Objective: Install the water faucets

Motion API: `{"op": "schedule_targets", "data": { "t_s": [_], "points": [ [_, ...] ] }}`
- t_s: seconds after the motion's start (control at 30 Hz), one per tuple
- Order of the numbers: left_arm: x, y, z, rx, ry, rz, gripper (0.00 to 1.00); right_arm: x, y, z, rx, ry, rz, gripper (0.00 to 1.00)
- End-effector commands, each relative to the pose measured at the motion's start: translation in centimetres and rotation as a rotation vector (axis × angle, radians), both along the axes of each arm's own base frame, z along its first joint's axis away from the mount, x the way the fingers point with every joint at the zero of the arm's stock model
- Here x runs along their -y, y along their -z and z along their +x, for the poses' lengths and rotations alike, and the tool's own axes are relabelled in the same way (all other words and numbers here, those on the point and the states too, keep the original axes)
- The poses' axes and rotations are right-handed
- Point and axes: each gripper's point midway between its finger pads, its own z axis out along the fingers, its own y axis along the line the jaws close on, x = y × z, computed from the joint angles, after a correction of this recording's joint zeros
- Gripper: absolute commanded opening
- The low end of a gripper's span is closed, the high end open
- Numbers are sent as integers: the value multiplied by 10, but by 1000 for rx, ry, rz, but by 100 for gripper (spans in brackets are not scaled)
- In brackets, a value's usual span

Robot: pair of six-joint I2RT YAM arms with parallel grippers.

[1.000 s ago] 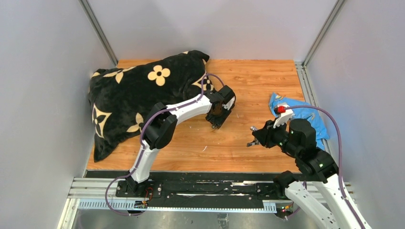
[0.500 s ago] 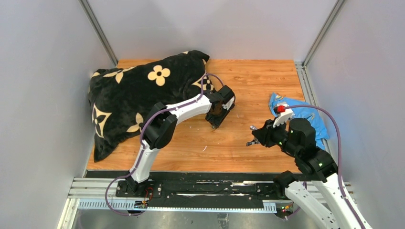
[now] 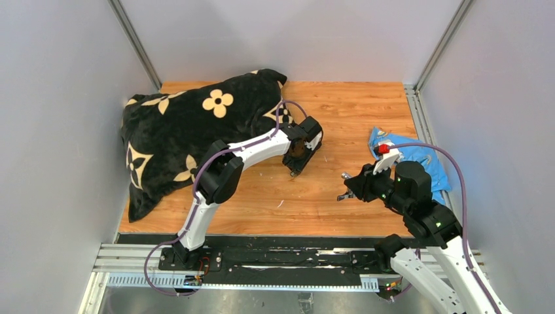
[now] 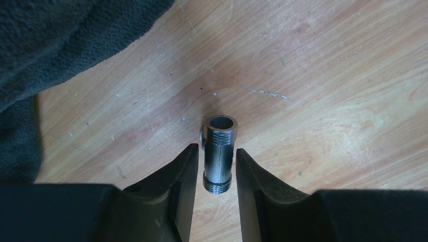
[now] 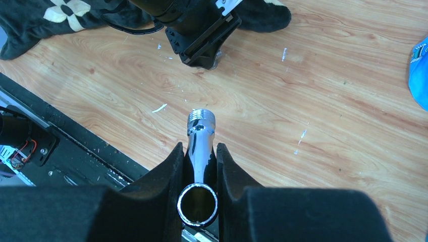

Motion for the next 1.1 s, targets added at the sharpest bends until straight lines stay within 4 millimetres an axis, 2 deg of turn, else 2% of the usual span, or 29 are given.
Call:
{"op": "schedule_targets", "data": {
  "t_s": [0.0,0.5,0.6,0.67,0.8,0.83,0.93,1.07],
  "points": [
    [3,-1,8,12,-9,-4,37,-1,-23,2,70,-5,35,1],
    [5,1,8,4,-14,-9,35,-2,-25,1,69,-7,43,1],
    [6,2,8,4,-12,-9,29,-2,-26,1,68,-6,46,1],
    [7,1,9,7,-11,-11,23,-2,-26,1,68,-7,47,1],
    [7,1,10,6,-6,-13,3,-2,-27,0,67,-13,48,1],
    [7,0,10,7,-6,-14,1,-3,-28,0,68,-15,49,1],
    [8,-12,8,9,-1,-33,0,-5,-28,-2,72,-37,50,1],
    [13,-47,-4,-24,11,-150,1,-10,-29,-4,114,-84,55,1]
  ]
}}
